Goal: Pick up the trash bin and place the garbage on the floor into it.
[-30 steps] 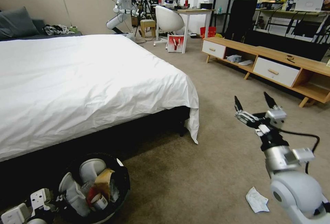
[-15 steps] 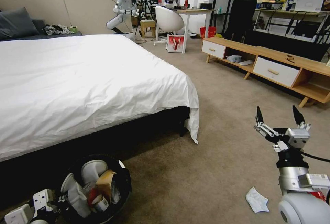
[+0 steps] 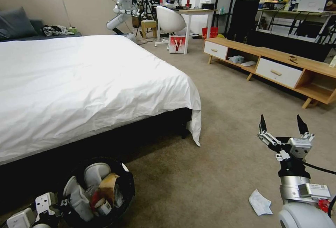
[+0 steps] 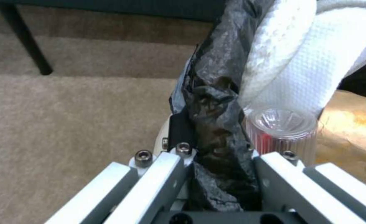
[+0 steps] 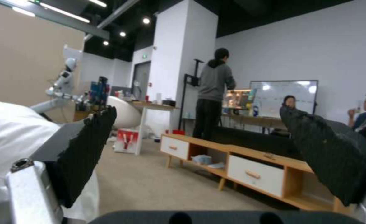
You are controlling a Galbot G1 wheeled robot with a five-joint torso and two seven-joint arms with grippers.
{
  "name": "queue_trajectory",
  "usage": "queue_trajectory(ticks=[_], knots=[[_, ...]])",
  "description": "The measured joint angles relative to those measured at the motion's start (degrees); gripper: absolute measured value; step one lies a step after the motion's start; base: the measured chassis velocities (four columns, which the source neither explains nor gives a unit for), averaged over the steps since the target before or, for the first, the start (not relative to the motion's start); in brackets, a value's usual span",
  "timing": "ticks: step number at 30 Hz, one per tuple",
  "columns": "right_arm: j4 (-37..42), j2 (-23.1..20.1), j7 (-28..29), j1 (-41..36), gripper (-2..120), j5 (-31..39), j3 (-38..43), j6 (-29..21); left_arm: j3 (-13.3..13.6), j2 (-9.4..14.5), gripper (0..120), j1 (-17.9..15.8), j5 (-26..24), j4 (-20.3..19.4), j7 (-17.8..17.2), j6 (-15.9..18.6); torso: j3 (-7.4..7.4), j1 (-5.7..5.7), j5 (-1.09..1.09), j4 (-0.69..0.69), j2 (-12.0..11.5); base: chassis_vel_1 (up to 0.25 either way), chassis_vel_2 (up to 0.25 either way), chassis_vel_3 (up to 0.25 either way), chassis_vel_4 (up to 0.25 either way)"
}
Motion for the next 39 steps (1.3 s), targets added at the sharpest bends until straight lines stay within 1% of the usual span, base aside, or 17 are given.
queue_trajectory(ticks=[13, 19, 34, 39], knots=[[-0.42, 0.67, 0.07, -0.11, 100, -0.48, -0.15, 0.02, -0.07, -0.12, 3, -0.25, -0.2, 0.01, 0.0, 0.2, 0.0, 0.0, 0.0, -0.02, 0.0, -0.077, -0.074, -0.075, -0.07], [-0.53, 0.88, 0.09, -0.27, 100, -0.86, -0.24, 0.01, -0.06, -0.18, 3, -0.28, -0.23, 0.06, 0.01, 0.21, 0.0, 0.0, 0.0, 0.01, 0.0, -0.084, -0.071, -0.062, -0.076], [-1.02, 1.14, -0.01, -0.29, 100, -1.32, -0.63, -0.06, -0.29, -0.22, 3, -0.15, -0.51, -0.04, -0.03, 0.23, 0.0, 0.0, 0.0, -0.02, 0.0, -0.067, -0.072, -0.076, -0.073], [-1.04, 1.15, -0.1, -0.31, 100, -1.36, -0.64, -0.05, -0.32, -0.24, 3, -0.06, -0.57, -0.09, -0.15, 0.23, 0.0, 0.0, 0.0, 0.02, 0.0, 0.0, 0.0, 0.0, 0.0]])
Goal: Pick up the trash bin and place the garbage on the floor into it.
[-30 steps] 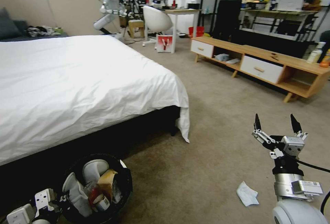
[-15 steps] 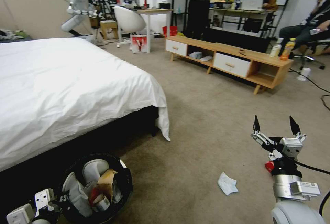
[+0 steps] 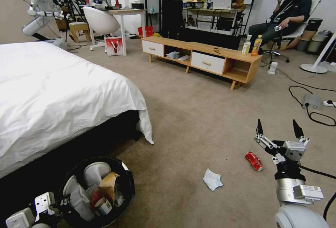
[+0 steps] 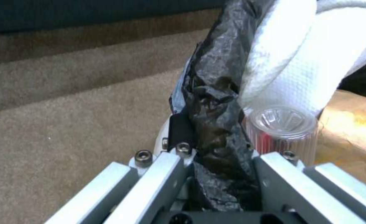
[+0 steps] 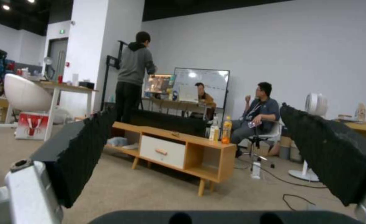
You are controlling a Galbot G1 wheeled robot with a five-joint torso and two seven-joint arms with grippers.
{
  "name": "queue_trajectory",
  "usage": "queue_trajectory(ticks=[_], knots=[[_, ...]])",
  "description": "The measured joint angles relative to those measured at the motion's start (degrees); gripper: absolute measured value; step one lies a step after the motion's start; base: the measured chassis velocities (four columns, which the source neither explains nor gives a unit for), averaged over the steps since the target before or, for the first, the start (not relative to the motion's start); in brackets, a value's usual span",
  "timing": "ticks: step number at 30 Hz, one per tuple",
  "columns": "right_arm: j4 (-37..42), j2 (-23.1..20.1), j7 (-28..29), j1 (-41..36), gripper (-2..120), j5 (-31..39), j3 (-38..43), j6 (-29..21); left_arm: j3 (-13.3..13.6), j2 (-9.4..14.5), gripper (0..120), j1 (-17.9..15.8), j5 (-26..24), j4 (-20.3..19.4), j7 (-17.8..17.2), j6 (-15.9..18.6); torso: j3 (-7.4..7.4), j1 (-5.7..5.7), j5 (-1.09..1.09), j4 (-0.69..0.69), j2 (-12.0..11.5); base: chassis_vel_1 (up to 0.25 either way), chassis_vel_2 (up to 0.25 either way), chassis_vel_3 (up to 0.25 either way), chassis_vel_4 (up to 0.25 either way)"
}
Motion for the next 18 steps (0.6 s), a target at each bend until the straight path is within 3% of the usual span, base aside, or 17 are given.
queue_trajectory(ticks=[18], knots=[[0.15, 0.3, -0.03, -0.42, 100, -0.18, 0.3, 0.06, 0.29, 0.04, 3, -0.16, 0.6, 0.09, 0.23, 0.0, 0.0, 0.0, 0.0, -0.02, 0.0, 0.0, 0.0, 0.0, 0.0]])
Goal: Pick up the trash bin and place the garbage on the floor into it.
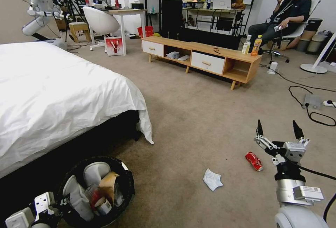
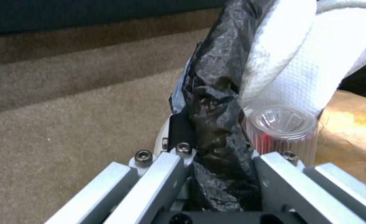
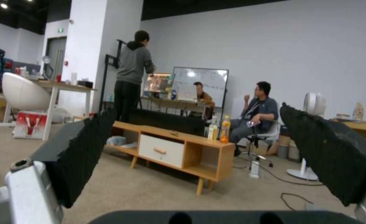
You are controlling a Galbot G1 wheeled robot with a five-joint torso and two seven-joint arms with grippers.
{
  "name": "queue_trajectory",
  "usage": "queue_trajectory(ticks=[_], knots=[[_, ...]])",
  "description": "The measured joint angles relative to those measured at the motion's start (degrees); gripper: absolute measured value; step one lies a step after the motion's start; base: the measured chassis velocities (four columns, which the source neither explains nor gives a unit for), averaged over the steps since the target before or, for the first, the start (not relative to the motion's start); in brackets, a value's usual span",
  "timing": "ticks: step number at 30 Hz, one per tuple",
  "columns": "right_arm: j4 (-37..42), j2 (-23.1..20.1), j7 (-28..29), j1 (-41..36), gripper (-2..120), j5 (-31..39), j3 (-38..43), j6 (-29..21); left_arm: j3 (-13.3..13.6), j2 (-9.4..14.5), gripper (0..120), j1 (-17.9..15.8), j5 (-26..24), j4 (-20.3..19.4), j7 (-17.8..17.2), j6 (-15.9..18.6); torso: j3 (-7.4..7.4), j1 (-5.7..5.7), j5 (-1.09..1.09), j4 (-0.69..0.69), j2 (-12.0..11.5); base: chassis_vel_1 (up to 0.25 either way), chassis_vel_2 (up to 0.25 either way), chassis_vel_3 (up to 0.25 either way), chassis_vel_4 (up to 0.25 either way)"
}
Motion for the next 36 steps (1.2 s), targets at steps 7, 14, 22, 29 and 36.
queue_trajectory(ticks=[7, 14, 22, 29, 36], knots=[[0.12, 0.06, 0.0, -0.08, 100, -0.11, 0.01, 0.0, -0.04, 0.1, 3, 0.05, -0.08, -0.04, 0.02, 0.0, 0.0, 0.0, 0.0, 0.01, 0.0, 0.0, 0.0, 0.0, 0.0], [0.47, 0.07, 0.03, -0.37, 100, -0.14, 0.24, 0.0, -0.24, 0.32, 3, 0.37, -0.22, -0.44, 0.02, 0.0, 0.0, 0.0, 0.0, 0.0, 0.0, -0.038, -0.039, -0.036, -0.038], [0.75, 0.2, 0.05, -0.73, 100, -0.39, 0.42, -0.04, -0.31, 0.37, 3, 0.63, -0.3, -0.66, 0.02, 0.0, 0.0, 0.0, 0.0, 0.0, 0.0, -0.066, -0.072, -0.07, -0.07], [0.72, 0.18, -0.53, -0.85, 100, -0.52, 1.06, 0.07, -0.66, 0.4, 3, 0.77, -0.98, -1.13, -0.26, 0.02, 0.0, 0.0, 0.0, -0.04, 0.0, -0.098, -0.095, -0.098, -0.104], [0.38, 0.5, -1.19, -0.87, 100, -0.47, 1.14, 0.86, -1.0, 0.51, 3, 1.0, -1.37, -1.48, -0.46, 0.06, 0.0, 0.0, 0.01, 0.04, 0.0, -0.016, -0.018, -0.02, -0.012]])
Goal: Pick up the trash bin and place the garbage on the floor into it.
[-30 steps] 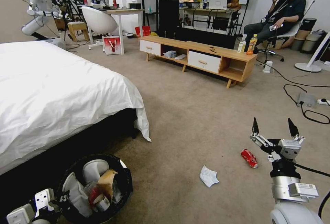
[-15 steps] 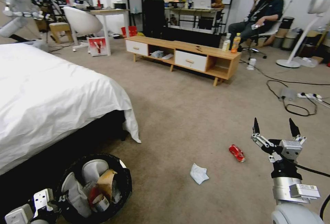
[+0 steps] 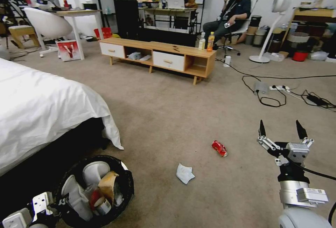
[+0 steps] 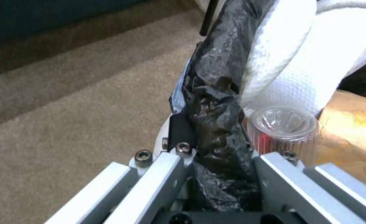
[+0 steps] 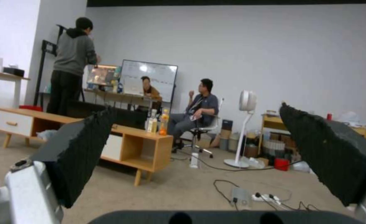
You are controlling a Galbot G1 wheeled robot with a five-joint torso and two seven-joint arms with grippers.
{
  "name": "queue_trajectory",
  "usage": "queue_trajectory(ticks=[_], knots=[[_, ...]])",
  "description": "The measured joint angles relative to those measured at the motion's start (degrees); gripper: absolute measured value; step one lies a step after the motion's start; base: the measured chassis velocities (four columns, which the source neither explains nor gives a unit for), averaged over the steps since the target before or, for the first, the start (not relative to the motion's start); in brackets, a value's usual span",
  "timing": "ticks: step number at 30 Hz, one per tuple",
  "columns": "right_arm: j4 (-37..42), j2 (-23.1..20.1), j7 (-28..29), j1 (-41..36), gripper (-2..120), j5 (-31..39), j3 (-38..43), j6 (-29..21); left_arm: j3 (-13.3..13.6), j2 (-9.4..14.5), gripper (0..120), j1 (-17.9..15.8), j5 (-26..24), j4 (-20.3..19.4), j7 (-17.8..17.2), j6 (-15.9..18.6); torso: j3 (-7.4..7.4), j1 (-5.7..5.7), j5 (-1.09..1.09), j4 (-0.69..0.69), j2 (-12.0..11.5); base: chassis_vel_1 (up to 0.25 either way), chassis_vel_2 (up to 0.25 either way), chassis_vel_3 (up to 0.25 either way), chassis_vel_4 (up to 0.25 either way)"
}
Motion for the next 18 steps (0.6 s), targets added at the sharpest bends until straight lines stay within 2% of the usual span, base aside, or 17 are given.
queue_trajectory(ticks=[4, 18], knots=[[0.01, 0.19, -0.05, -0.3, 100, 0.03, -0.05, 0.26, 0.01, 0.0, 3, 0.02, -0.03, -0.03, -0.01, 0.02, 0.0, 0.0, 0.0, -0.04, 0.0, 0.0, 0.0, 0.0, 0.0], [0.04, 0.95, -0.11, -0.72, 100, -0.2, -0.09, 0.08, -0.11, 0.34, 3, -0.08, -0.61, 0.02, -0.1, 0.02, 0.0, 0.0, 0.0, -0.04, 0.01, 0.0, 0.0, 0.0, 0.0]])
